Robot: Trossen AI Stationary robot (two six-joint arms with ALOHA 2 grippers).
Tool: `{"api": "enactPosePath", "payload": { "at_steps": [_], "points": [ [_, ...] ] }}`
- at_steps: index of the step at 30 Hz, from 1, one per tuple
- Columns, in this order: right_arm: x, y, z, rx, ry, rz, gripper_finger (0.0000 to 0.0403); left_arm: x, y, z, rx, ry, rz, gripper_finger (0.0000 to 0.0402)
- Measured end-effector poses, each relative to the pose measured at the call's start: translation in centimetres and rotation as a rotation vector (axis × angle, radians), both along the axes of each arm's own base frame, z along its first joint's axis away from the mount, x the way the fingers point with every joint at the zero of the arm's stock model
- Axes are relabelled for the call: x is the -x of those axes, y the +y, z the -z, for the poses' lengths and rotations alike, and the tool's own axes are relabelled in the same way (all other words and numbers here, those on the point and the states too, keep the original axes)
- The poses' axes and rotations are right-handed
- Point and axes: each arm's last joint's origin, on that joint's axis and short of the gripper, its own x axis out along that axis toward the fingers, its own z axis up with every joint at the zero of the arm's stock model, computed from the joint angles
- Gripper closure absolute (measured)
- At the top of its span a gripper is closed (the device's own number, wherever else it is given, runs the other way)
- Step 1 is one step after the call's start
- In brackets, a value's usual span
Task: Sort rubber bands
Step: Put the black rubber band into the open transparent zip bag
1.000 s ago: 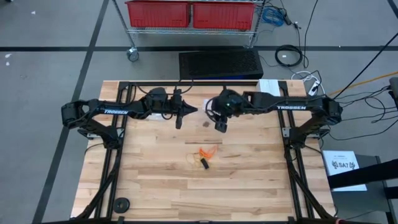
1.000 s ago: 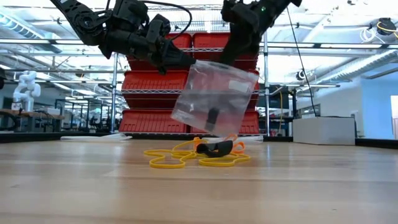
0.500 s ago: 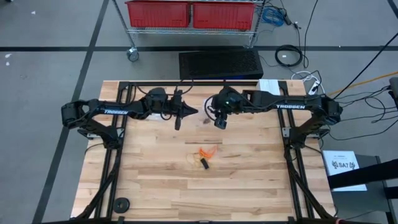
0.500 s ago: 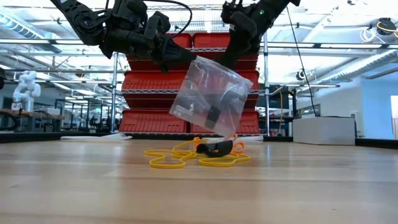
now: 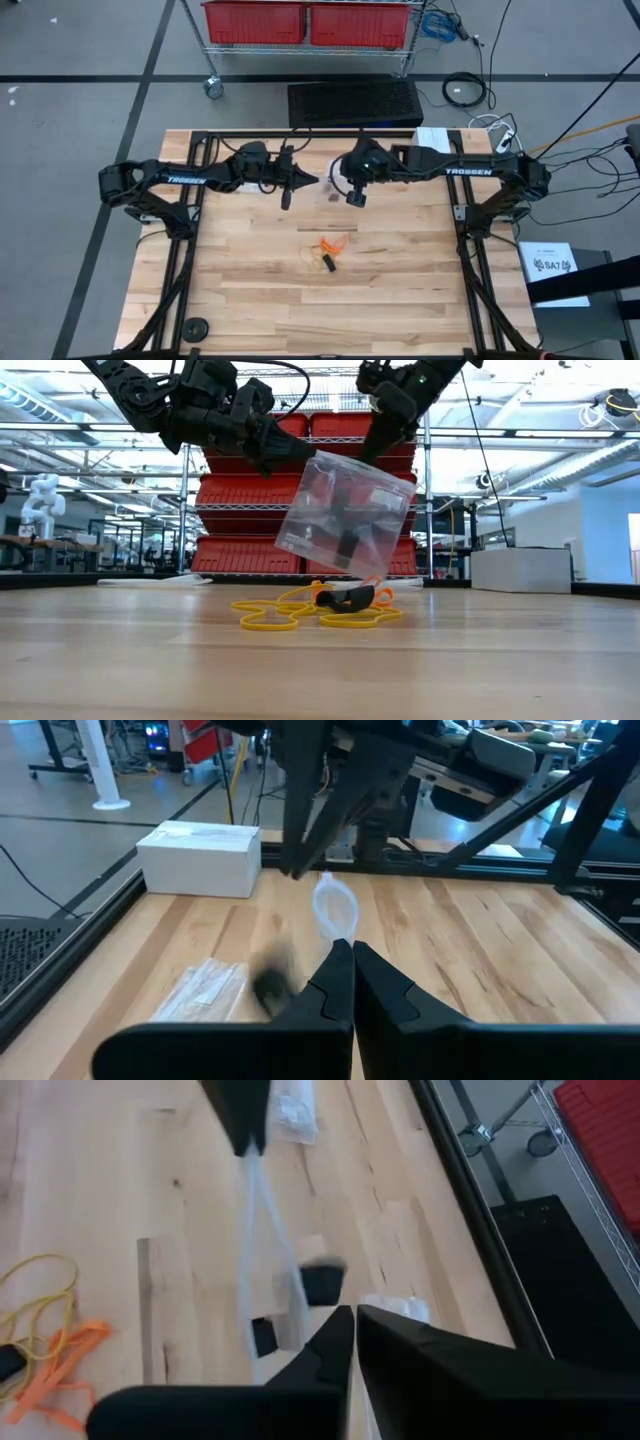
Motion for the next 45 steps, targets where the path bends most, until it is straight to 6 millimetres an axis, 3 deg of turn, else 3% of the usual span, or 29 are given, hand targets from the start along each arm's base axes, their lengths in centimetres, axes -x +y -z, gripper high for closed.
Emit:
{"api": "enactPosePath", "payload": {
  "at_steps": [7, 14, 18, 21, 25, 28, 37, 42, 45],
  "points": [
    [0.1, 0.7, 0.2, -0.014, 0.031, -0.013, 0.0402, 0.1, 0.1, -0.1, -0.021, 0.002, -0.04, 0.0402],
    [2.3, 0.2, 1.3, -0.101, 0.159, 0.077, 0.0392, 3.0, 1.1, -2.0, -0.089, 0.073, -0.195, 0.0402],
    [3.2, 0.3, 3.8, -0.22, 0.006, 0.057, 0.04, 5.0, 1.2, -3.1, -0.117, 0.072, -0.264, 0.0402],
    [3.2, 0.3, 7.1, -0.315, -0.141, 0.119, 0.0397, 6.2, 1.2, -3.3, -0.125, 0.048, -0.293, 0.0402],
    [1.9, 0.8, 10.9, -0.414, -0.251, 0.208, 0.0366, 7.3, 1.4, -3.6, -0.109, 0.027, -0.327, 0.0402],
    [0.6, 1.0, 12.9, -0.389, -0.27, 0.293, 0.0323, 7.4, 1.6, -3.4, -0.103, 0.037, -0.342, 0.0402],
    [-3.7, 0.3, 17.0, -0.375, -0.277, 0.501, 0.018, 7.3, 1.8, -3.1, -0.096, 0.057, -0.346, 0.0402],
    [-6.1, 0.3, 18.5, -0.384, -0.235, 0.509, 0.0162, 7.3, 1.8, -3.0, -0.091, 0.071, -0.345, 0.0402],
    [-6.9, 0.3, 18.8, -0.386, -0.197, 0.537, 0.0192, 7.4, 1.8, -2.9, -0.089, 0.078, -0.345, 0.0402]
  ]
}}
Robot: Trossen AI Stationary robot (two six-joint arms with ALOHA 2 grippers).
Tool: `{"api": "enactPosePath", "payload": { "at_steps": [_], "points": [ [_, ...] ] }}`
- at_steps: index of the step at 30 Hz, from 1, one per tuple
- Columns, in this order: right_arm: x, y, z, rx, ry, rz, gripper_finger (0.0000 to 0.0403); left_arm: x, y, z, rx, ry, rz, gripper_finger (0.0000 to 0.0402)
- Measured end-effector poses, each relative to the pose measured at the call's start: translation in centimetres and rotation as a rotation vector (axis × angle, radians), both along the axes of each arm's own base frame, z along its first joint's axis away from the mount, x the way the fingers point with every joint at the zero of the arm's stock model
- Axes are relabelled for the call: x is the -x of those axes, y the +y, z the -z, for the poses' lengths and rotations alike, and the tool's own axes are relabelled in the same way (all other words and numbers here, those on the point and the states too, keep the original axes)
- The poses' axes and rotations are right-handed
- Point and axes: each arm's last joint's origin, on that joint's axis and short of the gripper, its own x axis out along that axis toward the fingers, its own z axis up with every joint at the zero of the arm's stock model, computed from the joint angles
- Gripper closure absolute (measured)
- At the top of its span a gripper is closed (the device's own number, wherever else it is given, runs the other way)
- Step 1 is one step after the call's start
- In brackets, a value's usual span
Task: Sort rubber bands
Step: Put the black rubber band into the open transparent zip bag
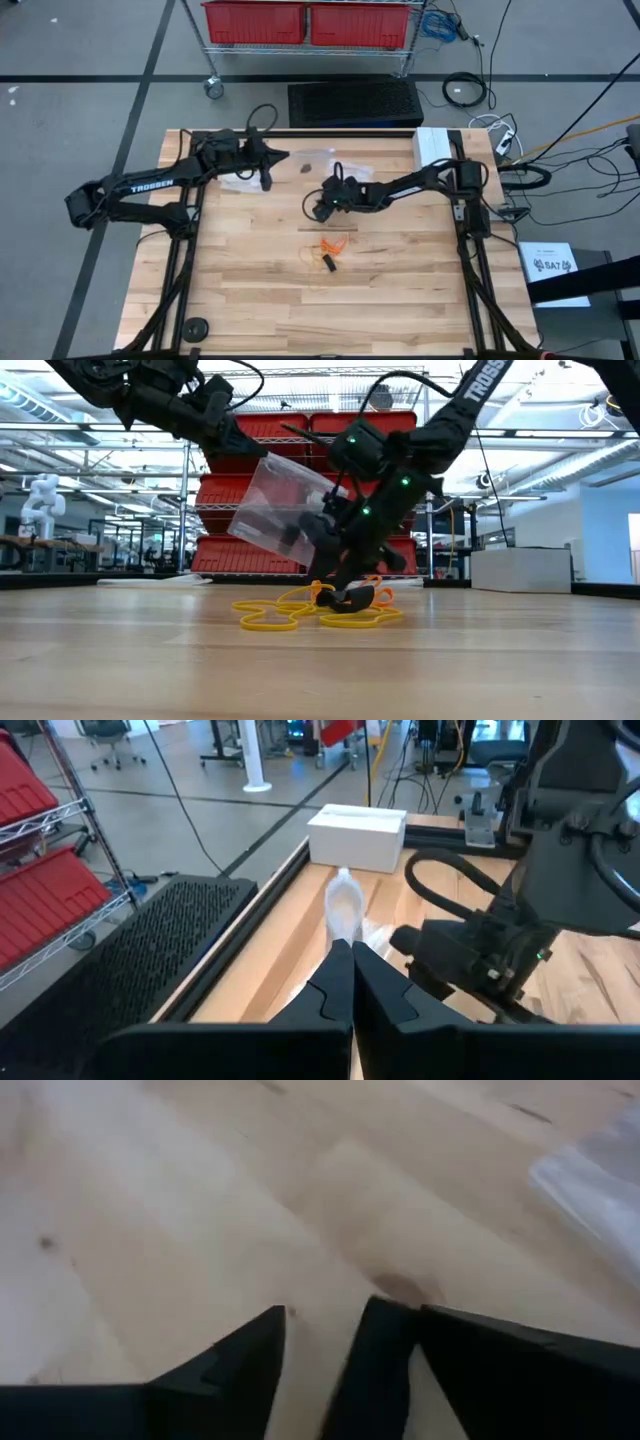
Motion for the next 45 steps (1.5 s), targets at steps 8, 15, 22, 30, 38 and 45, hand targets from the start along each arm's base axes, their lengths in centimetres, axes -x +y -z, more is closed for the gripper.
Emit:
{"api": "enactPosePath", "payload": {
  "at_steps": [8, 15, 22, 30, 38, 45],
  "points": [
    [0.4, 0.8, -1.2, 0.057, 0.096, -0.08, 0.0388, 0.0, 0.0, 0.1, 0.007, 0.012, 0.0, 0.0402],
    [1.5, 1.6, -7.6, 0.15, 0.006, -0.267, 0.0399, 0.0, -0.1, 0.2, 0.011, 0.016, 0.011, 0.0402],
    [3.2, 1.7, -14.9, 0.423, -0.162, -0.331, 0.0401, -0.8, -0.6, 0.8, 0.038, 0.025, 0.108, 0.0402],
    [3.2, 0.2, -16.3, 0.606, -0.193, -0.412, 0.0402, -1.8, -1.3, 1.2, 0.038, 0.021, 0.167, 0.0402],
    [2.3, -0.7, -14.2, 0.589, -0.139, -0.434, 0.0402, -1.9, -1.3, 0.9, 0.026, -0.002, 0.171, 0.0402],
    [2.3, -1.1, -14.6, 0.633, -0.158, -0.431, 0.0403, -1.9, -1.4, 0.9, 0.031, -0.005, 0.19, 0.0402]
  ]
}}
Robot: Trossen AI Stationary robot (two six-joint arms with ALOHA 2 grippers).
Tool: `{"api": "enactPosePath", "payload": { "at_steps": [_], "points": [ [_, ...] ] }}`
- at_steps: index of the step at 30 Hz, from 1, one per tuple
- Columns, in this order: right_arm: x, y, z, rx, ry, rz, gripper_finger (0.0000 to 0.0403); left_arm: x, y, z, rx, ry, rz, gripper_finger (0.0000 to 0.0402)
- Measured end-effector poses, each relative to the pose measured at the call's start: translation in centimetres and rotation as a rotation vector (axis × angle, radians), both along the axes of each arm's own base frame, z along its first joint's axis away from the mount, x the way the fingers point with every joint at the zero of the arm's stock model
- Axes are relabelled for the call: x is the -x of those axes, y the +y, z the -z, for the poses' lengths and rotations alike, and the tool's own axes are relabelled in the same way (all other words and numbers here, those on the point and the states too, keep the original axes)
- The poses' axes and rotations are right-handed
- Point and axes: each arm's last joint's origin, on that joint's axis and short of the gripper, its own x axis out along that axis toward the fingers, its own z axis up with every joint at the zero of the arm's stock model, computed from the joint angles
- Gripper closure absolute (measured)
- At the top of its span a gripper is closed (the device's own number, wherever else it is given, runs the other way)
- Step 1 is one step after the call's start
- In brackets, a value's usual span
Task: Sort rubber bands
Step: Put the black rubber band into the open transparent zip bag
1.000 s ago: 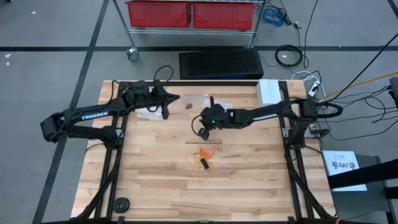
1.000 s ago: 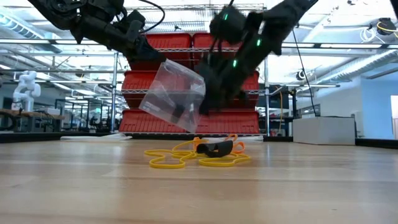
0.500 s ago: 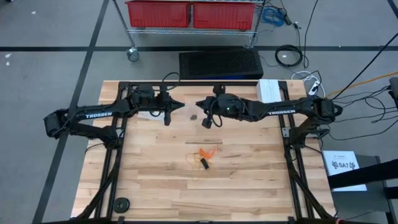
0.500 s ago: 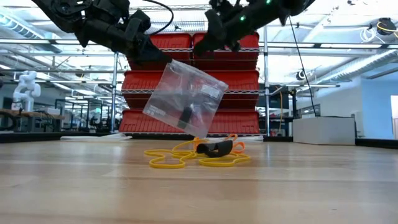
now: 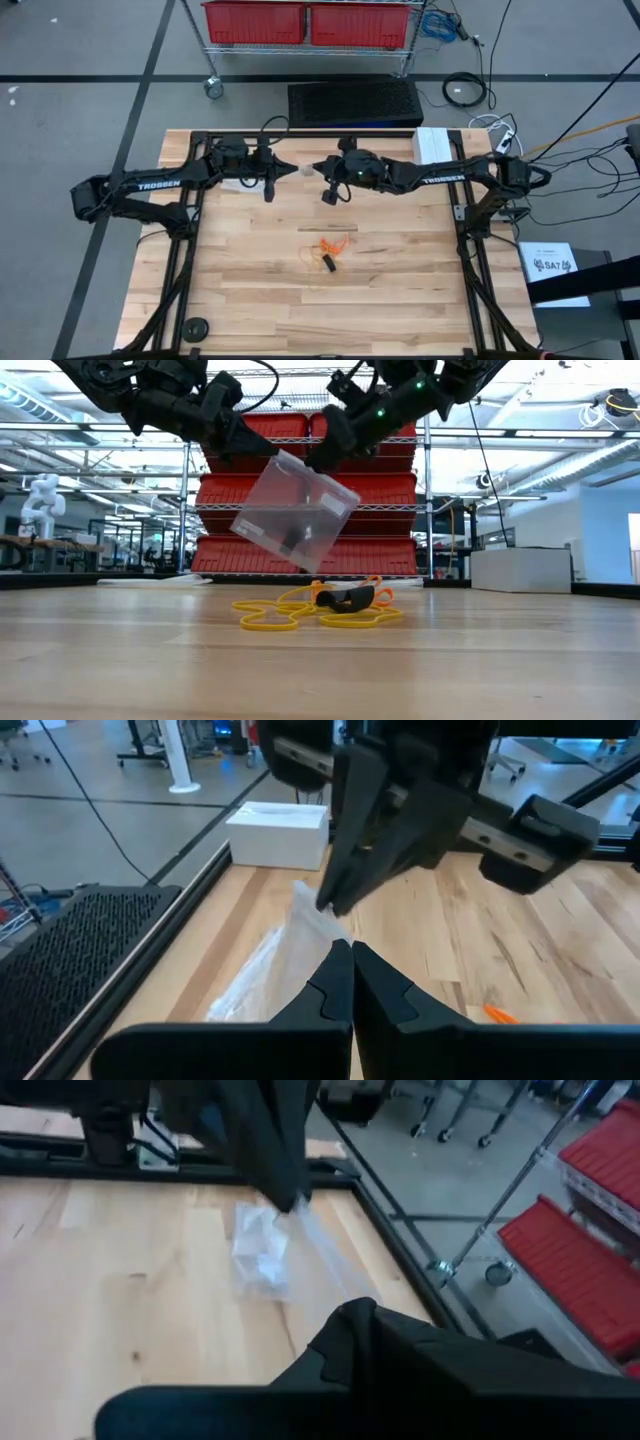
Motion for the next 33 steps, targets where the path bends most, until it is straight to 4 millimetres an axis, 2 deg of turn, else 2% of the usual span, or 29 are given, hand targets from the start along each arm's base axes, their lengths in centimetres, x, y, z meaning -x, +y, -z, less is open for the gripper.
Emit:
{"api": "enactPosePath", "payload": {
  "at_steps": [3, 10, 20, 28, 33],
  "points": [
    [0.3, 0.1, -1.0, 0.029, -0.031, -0.008, 0.0403, 0.0, 0.0, 0.1, 0.003, 0.005, 0.002, 0.0402],
    [0.4, 0.0, -1.1, 0.044, -0.025, -0.008, 0.0403, 0.0, 0.0, 0.0, 0.002, 0.003, 0.002, 0.0402],
    [-0.2, -0.5, 0.7, 0.022, 0.032, 0.001, 0.0403, 0.0, 0.0, -0.1, -0.005, -0.011, 0.001, 0.0402],
    [-0.2, -0.8, 0.9, -0.156, -0.008, -0.145, 0.0393, 0.0, 0.0, -0.1, -0.005, -0.01, 0.0, 0.0402],
    [-0.2, -0.7, 0.9, -0.226, -0.02, -0.177, 0.0385, 0.0, 0.1, -0.1, -0.011, -0.006, -0.032, 0.0402]
  ]
}}
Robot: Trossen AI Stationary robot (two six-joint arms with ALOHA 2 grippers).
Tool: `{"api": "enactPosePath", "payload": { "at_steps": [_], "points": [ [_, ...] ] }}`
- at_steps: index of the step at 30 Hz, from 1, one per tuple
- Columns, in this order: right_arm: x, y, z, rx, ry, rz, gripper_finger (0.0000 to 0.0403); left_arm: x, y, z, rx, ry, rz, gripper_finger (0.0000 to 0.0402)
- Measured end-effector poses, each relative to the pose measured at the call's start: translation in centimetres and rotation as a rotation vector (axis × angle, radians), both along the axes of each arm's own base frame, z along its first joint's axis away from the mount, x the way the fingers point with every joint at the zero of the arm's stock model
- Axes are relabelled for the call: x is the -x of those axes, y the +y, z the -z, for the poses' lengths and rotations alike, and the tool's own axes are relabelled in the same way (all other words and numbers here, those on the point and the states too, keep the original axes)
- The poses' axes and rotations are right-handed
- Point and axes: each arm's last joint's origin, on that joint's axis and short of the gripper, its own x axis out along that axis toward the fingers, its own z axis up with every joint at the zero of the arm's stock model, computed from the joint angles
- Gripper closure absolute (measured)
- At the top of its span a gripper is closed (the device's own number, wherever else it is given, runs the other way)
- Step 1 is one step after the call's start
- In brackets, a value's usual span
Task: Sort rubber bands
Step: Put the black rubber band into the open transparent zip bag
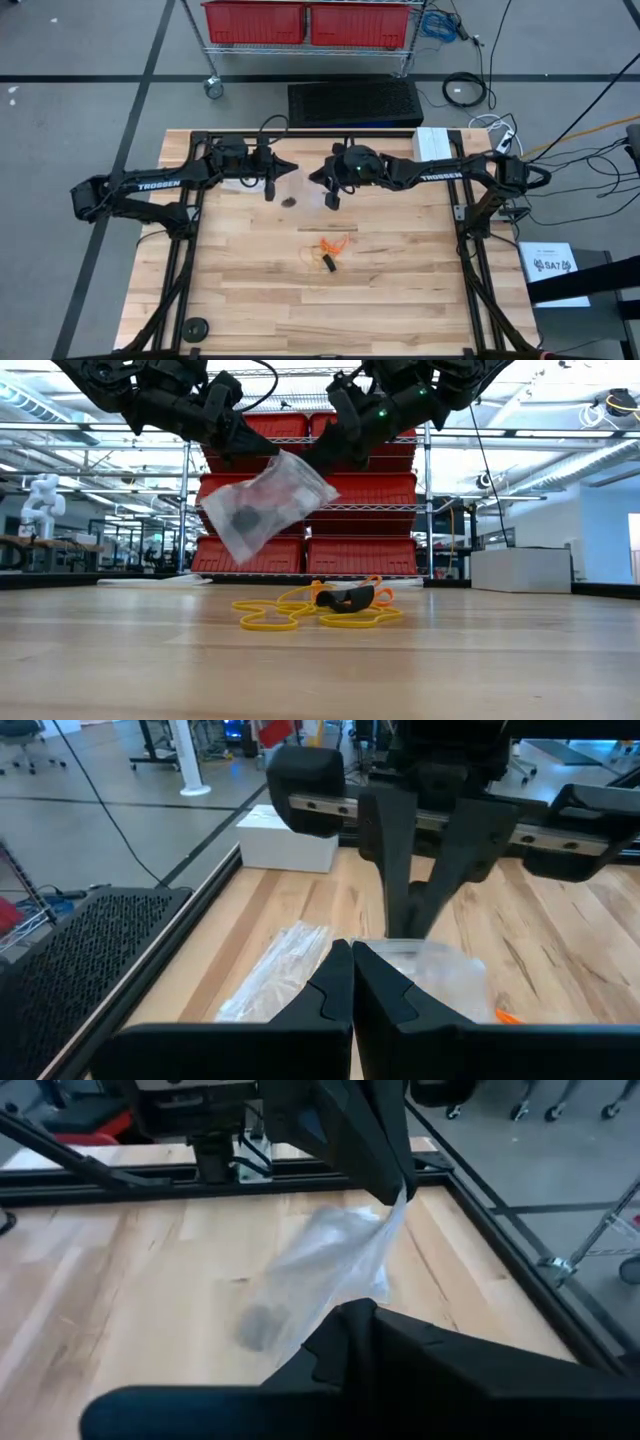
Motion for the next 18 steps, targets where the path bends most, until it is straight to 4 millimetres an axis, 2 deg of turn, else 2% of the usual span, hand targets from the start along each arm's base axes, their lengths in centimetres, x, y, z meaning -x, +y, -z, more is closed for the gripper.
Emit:
{"api": "enactPosePath", "payload": {
  "at_steps": [13, 18],
  "points": [
    [0.1, -0.4, -0.1, -0.089, -0.018, 0.043, 0.0385, 0.0, -0.2, 0.1, 0.008, 0.01, 0.004, 0.0402],
    [1.8, 0.2, -2.3, -0.044, 0.004, 0.067, 0.0399, 0.0, -0.2, 0.4, 0.016, 0.041, -0.014, 0.0402]
  ]
}}
